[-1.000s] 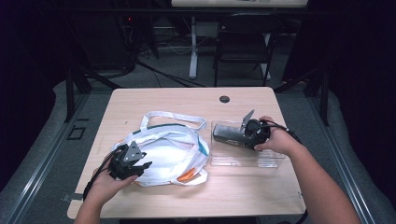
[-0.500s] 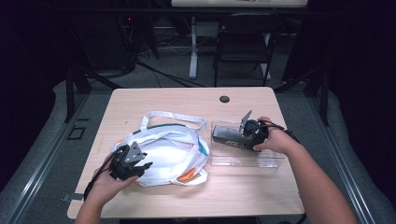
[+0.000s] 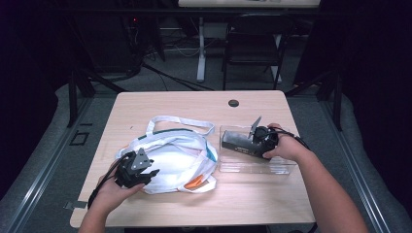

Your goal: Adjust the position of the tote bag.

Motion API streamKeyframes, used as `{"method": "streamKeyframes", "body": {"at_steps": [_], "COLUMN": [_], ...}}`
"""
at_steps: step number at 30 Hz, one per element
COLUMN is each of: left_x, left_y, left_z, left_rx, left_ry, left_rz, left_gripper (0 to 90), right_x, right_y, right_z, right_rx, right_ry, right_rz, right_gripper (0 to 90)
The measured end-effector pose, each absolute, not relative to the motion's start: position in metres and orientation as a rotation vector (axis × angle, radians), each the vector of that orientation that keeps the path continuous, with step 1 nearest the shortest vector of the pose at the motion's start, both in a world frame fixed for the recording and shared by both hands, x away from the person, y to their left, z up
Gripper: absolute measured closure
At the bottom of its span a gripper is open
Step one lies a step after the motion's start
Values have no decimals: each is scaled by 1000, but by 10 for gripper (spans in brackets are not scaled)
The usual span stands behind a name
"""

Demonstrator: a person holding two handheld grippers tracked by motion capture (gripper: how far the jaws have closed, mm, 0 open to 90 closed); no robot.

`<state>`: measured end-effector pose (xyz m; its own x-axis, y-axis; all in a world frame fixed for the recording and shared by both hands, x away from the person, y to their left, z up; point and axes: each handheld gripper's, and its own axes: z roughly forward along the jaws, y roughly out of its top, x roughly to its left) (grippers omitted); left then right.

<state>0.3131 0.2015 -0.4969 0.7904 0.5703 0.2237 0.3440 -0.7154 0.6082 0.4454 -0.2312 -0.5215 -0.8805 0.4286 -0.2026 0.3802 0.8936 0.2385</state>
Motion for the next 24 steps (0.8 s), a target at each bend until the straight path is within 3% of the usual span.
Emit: {"method": "streamKeyframes", "body": {"at_steps": [10, 24], "left_x": [314, 323], "left_y": [202, 200], "left_z": [-497, -496], "left_rx": [2426, 2416], "left_ry": [683, 690], "left_rz": [535, 528], "left_gripper": [590, 579], "right_x": [444, 430], "right_y": [-234, -236], "right_z": [-510, -496], "right_rx": [651, 763], "right_ry": [2775, 2710], "right_rz": [347, 352], "right_gripper": [343, 349]}}
